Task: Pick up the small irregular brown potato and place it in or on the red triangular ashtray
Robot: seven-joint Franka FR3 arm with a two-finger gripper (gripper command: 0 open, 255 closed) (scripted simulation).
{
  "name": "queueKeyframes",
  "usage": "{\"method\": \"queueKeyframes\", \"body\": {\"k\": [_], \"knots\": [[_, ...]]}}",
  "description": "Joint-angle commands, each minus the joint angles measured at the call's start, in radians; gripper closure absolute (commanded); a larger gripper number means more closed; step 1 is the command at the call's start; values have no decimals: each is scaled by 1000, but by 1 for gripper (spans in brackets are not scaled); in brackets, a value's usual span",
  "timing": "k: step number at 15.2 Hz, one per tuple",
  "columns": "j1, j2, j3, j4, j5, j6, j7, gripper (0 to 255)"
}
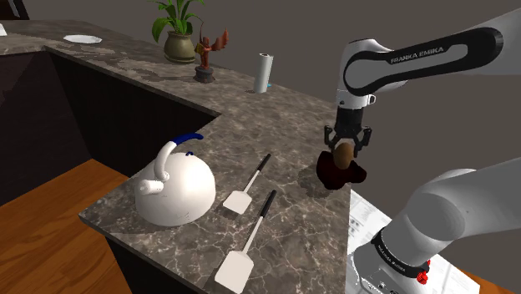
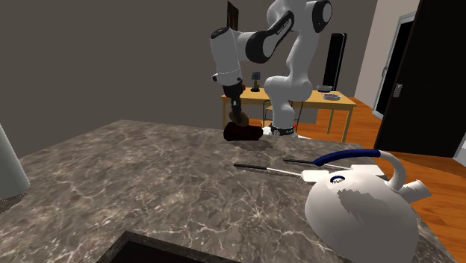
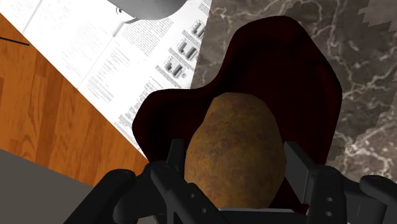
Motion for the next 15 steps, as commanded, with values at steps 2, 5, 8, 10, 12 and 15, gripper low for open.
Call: {"method": "queueKeyframes", "body": {"k": [2, 5, 8, 10, 12, 15], "knots": [[0, 17, 0, -25, -1, 43, 3, 255], [0, 17, 0, -25, -1, 43, 3, 255], [0, 17, 0, -25, -1, 43, 3, 255], [0, 17, 0, -25, -1, 43, 3, 255], [0, 17, 0, -25, -1, 43, 3, 0], [0, 17, 0, -25, -1, 43, 3, 0]]}}
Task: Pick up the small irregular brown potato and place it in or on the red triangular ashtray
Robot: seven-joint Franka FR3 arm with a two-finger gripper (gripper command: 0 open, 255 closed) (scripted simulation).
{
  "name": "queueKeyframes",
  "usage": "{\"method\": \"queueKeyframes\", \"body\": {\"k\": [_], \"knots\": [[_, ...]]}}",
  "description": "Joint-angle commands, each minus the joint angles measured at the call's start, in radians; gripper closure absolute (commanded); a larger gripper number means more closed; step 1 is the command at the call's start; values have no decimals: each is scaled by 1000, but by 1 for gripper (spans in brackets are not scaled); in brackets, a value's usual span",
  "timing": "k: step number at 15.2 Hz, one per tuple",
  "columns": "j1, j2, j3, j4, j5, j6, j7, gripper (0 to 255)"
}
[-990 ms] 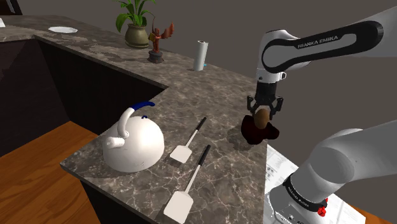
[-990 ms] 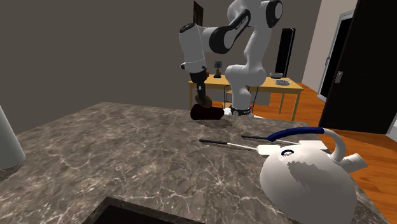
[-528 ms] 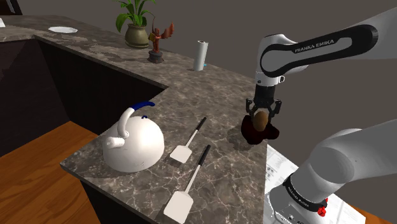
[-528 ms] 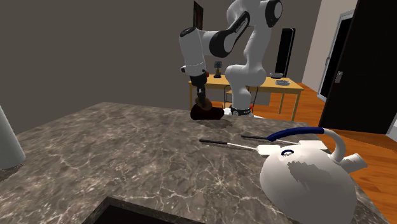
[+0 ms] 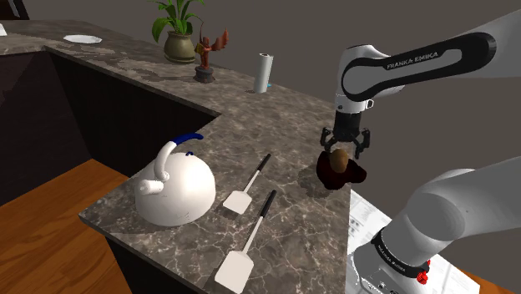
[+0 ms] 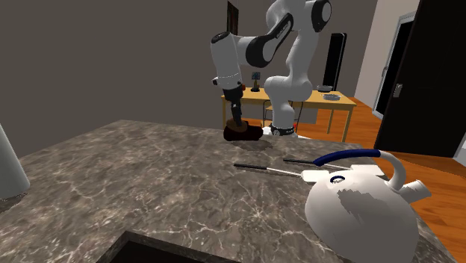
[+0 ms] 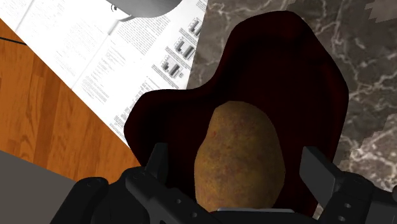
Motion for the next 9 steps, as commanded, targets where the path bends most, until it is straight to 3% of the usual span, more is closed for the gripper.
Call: {"method": "queueKeyframes", "body": {"k": [1, 5, 9], "knots": [[0, 0, 0, 0, 0, 0, 0, 0], [4, -2, 6, 126, 8, -128, -2, 0], [4, -2, 6, 126, 8, -128, -2, 0]]}}
